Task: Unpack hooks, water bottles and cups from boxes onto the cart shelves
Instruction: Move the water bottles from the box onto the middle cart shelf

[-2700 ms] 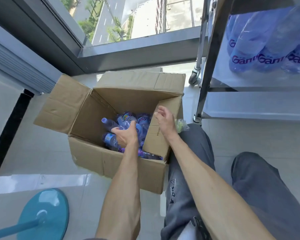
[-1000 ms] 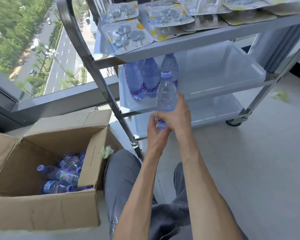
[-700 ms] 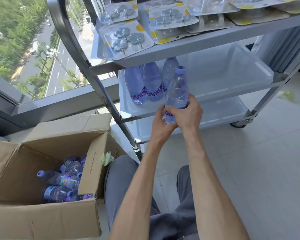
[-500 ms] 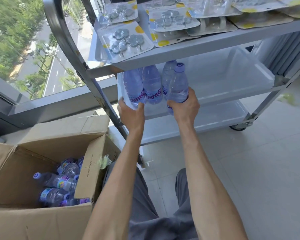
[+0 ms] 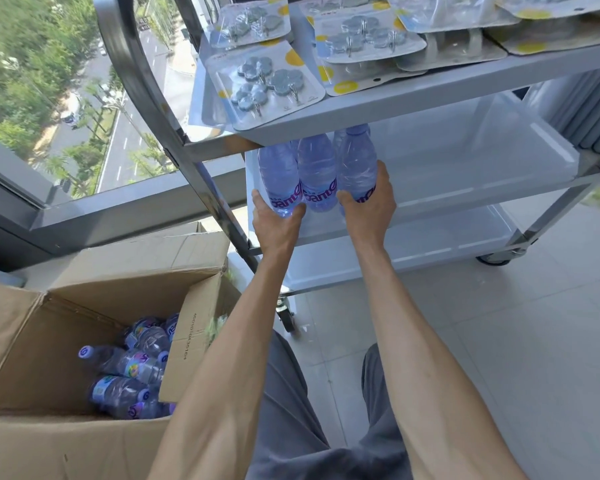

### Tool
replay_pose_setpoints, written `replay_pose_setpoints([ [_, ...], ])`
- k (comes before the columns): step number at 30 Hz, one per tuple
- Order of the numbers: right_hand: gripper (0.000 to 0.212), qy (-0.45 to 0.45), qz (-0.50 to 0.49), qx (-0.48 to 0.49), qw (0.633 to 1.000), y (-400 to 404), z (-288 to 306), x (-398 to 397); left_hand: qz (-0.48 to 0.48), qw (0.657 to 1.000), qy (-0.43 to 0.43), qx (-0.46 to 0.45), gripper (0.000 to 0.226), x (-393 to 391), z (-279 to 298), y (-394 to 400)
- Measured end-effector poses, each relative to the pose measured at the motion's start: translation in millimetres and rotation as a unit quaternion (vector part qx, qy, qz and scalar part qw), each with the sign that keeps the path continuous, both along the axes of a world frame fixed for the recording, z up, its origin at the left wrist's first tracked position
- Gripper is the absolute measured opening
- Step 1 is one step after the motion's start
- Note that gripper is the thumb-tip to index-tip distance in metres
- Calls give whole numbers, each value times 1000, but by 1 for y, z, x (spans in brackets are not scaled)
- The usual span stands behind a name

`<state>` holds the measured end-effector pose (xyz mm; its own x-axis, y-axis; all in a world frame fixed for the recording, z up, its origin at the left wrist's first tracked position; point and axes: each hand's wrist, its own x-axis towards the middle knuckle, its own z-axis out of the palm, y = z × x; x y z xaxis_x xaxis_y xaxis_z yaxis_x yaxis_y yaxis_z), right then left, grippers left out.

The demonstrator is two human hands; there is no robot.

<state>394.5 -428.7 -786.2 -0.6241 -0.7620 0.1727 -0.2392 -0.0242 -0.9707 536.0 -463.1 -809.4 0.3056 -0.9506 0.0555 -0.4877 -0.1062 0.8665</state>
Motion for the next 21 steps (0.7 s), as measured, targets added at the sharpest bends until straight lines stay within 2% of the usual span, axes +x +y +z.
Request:
replay_pose_setpoints([
  [2, 72, 1, -1, 4, 1000, -6, -1, 0, 1, 1000, 7, -9, 101, 0, 3, -1],
  [6, 76, -4, 12, -2, 1000, -16, -5, -5, -16, 999, -11, -37, 77, -2, 2, 1],
  [9, 77, 10, 31, -3, 999, -18, -13, -11, -5, 999, -29, -42, 72, -6, -1, 1],
  [13, 51, 50, 26, -3, 998, -13, -31, -15, 15, 998, -53, -36, 67, -9, -4, -3],
  [21, 50, 39, 0, 46, 998, -31, -30, -15, 17, 998, -53, -35, 63, -13, -8, -7],
])
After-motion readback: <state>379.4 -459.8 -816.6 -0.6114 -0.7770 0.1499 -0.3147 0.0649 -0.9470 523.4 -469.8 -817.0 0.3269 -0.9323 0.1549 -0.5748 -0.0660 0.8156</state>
